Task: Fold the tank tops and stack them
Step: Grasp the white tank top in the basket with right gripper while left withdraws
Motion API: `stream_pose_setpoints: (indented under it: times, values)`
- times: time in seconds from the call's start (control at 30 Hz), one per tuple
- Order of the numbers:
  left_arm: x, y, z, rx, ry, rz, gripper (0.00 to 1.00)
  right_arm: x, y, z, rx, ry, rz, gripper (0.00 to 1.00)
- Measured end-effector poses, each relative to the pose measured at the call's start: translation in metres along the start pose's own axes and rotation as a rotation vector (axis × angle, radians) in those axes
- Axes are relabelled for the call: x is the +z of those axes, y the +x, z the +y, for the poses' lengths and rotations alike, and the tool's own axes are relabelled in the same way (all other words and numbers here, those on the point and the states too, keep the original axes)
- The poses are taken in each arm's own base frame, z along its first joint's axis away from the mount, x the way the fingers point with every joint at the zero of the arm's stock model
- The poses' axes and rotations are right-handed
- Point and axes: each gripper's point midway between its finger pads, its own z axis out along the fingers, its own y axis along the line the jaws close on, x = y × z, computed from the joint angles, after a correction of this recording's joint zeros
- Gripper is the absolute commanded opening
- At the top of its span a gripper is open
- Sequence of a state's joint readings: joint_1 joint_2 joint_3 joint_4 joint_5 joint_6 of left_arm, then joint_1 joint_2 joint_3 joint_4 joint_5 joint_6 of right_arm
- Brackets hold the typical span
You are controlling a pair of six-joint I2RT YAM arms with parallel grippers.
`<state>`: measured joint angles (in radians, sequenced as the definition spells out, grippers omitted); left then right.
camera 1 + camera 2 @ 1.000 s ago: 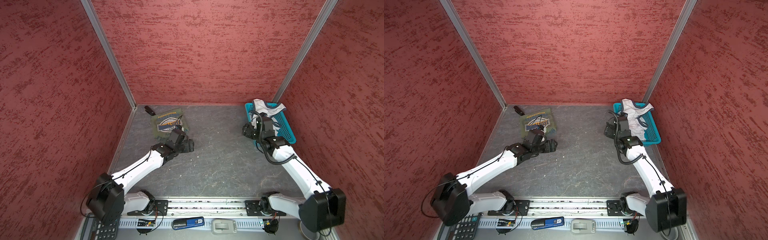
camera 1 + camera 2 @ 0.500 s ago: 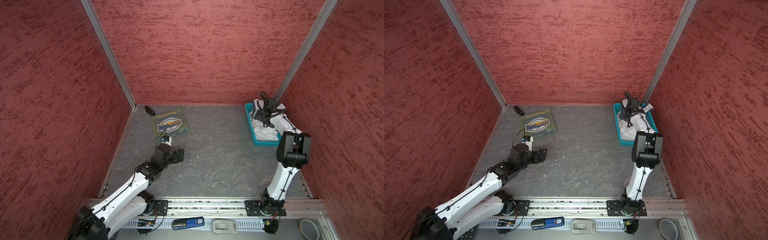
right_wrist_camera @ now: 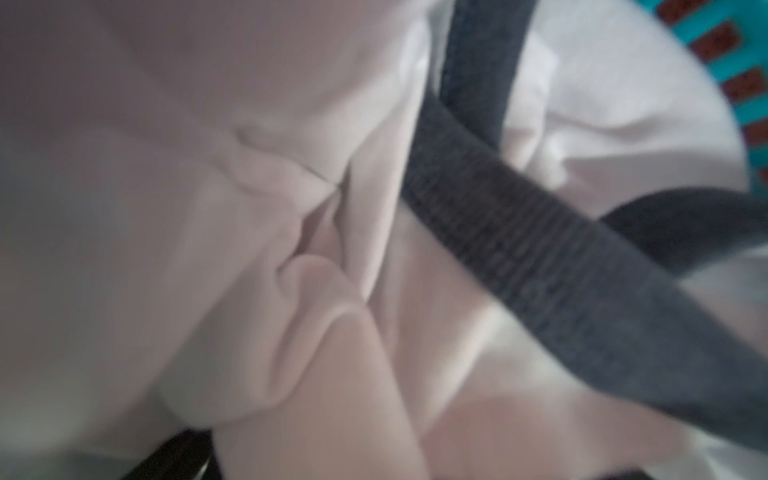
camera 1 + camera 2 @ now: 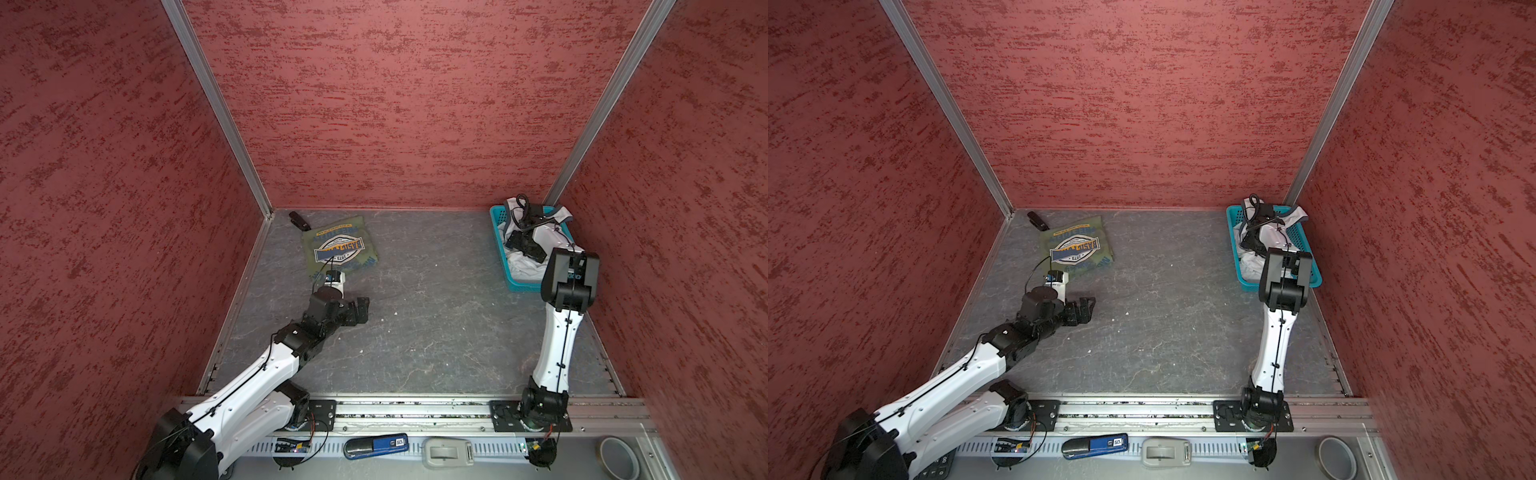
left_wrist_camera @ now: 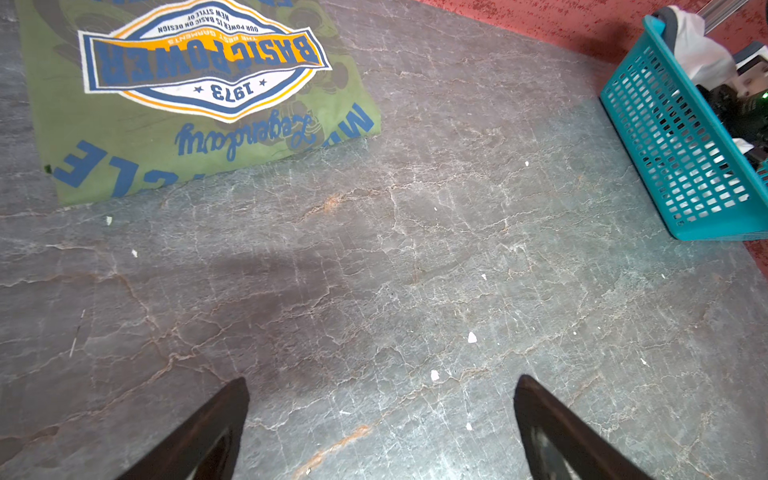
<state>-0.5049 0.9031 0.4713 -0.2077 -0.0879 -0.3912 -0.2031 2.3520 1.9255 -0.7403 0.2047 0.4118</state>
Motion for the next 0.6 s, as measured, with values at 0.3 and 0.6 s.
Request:
stream_pose_setpoints:
  times: [0.3,0.6]
  values:
    - [0.0,-0.001,0.002,0.0,-0.011,-0.005,1.0,0.003,-0.007,0.004,0.012,-0.017,-0.014,0.29]
    - [0.0,-0.002,0.004,0.0,-0.023,-0.012,1.0,-0.022,0.011,0.003,0.018,-0.093,-0.022,0.03]
